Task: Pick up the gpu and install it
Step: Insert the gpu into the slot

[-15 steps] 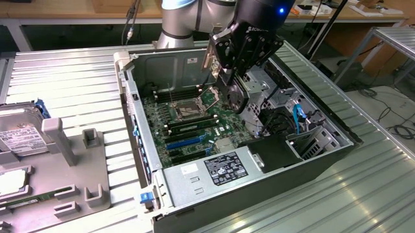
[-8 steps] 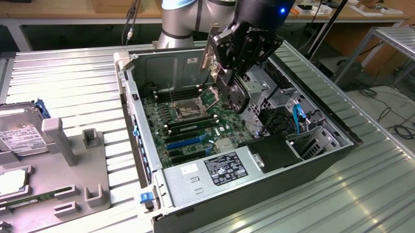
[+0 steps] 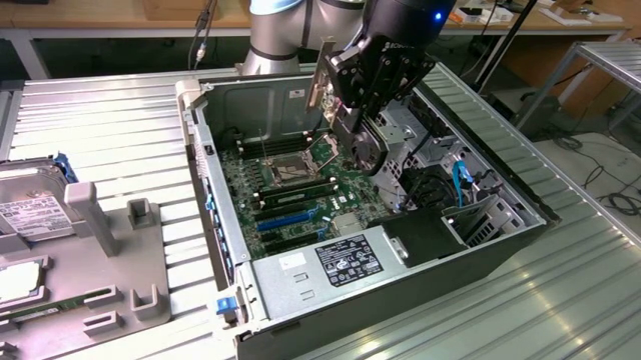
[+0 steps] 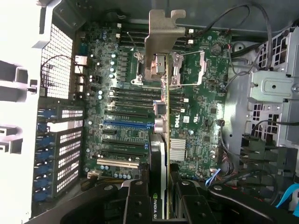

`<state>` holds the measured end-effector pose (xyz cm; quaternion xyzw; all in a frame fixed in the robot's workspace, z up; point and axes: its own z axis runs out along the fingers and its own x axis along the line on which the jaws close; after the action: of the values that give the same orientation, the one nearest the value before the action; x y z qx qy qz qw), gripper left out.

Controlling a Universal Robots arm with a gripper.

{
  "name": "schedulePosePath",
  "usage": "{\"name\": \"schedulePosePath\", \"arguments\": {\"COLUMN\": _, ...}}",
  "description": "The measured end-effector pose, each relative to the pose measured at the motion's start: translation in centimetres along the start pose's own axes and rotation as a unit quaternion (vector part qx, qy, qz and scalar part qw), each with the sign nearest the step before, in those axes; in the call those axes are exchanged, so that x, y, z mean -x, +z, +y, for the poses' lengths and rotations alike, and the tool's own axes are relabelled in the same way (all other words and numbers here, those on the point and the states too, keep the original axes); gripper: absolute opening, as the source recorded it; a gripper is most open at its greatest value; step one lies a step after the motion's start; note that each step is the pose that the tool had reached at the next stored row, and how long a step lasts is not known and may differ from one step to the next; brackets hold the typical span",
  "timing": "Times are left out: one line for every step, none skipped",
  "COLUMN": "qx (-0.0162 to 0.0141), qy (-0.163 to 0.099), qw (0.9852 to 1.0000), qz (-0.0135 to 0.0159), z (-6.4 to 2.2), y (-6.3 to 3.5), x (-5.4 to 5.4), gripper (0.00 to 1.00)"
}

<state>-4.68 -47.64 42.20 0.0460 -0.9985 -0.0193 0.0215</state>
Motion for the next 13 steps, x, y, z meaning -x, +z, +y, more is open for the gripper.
{"name": "schedulePosePath", "arguments": {"qx": -0.0001, "qy": -0.003, "qw": 1.0000, "qz": 0.0001, "z": 0.00, "y": 0.00, "x": 0.00, "gripper": 0.27}}
{"name": "schedulePosePath", "arguments": {"qx": -0.0003, "qy": -0.007, "qw": 1.0000, "qz": 0.0003, "z": 0.00, "y": 0.00, "x": 0.00, "gripper": 0.27}}
{"name": "schedulePosePath", "arguments": {"qx": -0.0004, "qy": -0.009, "qw": 1.0000, "qz": 0.0004, "z": 0.00, "y": 0.00, "x": 0.00, "gripper": 0.27}}
{"name": "schedulePosePath", "arguments": {"qx": -0.0004, "qy": -0.010, "qw": 0.9999, "qz": 0.0004, "z": 0.00, "y": 0.00, "x": 0.00, "gripper": 0.27}}
{"name": "schedulePosePath", "arguments": {"qx": -0.0006, "qy": -0.014, "qw": 0.9999, "qz": 0.0006, "z": 0.00, "y": 0.00, "x": 0.00, "gripper": 0.27}}
{"name": "schedulePosePath", "arguments": {"qx": -0.0008, "qy": -0.018, "qw": 0.9998, "qz": 0.0007, "z": 0.00, "y": -0.01, "x": 0.00, "gripper": 0.27}}
{"name": "schedulePosePath", "arguments": {"qx": -0.0010, "qy": -0.022, "qw": 0.9997, "qz": 0.0009, "z": 0.00, "y": 0.00, "x": 0.00, "gripper": 0.27}}
{"name": "schedulePosePath", "arguments": {"qx": -0.0011, "qy": -0.026, "qw": 0.9997, "qz": 0.0010, "z": 0.00, "y": 0.00, "x": 0.00, "gripper": 0.27}}
{"name": "schedulePosePath", "arguments": {"qx": -0.0011, "qy": -0.027, "qw": 0.9996, "qz": 0.0011, "z": 0.00, "y": 0.00, "x": 0.00, "gripper": 0.27}}
{"name": "schedulePosePath", "arguments": {"qx": -0.0012, "qy": -0.029, "qw": 0.9996, "qz": 0.0012, "z": 0.00, "y": 0.00, "x": 0.00, "gripper": 0.27}}
{"name": "schedulePosePath", "arguments": {"qx": -0.0013, "qy": -0.031, "qw": 0.9995, "qz": 0.0013, "z": 0.00, "y": 0.00, "x": 0.00, "gripper": 0.27}}
{"name": "schedulePosePath", "arguments": {"qx": -0.0014, "qy": -0.032, "qw": 0.9995, "qz": 0.0013, "z": 0.00, "y": 0.00, "x": 0.00, "gripper": 0.27}}
{"name": "schedulePosePath", "arguments": {"qx": -0.0014, "qy": -0.034, "qw": 0.9994, "qz": 0.0014, "z": 0.00, "y": 0.00, "x": 0.00, "gripper": 0.27}}
